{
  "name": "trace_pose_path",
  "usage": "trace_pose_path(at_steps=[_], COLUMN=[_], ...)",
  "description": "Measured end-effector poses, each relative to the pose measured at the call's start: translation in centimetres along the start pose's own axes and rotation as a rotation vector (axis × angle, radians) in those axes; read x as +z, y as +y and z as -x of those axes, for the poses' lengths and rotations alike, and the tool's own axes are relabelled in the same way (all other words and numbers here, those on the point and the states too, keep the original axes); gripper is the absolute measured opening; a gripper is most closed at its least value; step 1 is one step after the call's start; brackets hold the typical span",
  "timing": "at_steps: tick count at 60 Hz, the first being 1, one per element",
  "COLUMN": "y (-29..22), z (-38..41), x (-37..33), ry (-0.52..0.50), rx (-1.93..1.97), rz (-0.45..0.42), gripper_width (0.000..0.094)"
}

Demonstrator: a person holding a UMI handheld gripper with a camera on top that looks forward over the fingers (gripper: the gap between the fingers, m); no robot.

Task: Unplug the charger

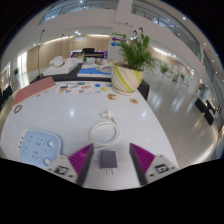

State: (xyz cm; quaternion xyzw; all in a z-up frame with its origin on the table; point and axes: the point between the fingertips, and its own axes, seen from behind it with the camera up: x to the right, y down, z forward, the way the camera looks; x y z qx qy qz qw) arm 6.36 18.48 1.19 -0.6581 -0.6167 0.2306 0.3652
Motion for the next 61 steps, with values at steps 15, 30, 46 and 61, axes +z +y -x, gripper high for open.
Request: trace_pose_path(at_steps=[15, 30, 46, 61], y=[-4.0, -0.3, 4.6, 7.0], z=[-2.4, -5.4, -6.8, -6.9], x=[-13.7, -32.0, -39.5, -39.9], ry=[0.016, 0.033, 0.005, -0.034], rx=[0.038, 0.075, 0.077, 0.028], rz=[-0.073, -0.023, -0.018, 0.007], gripper_width=[0.0853, 0.0853, 0.0852, 0.0854])
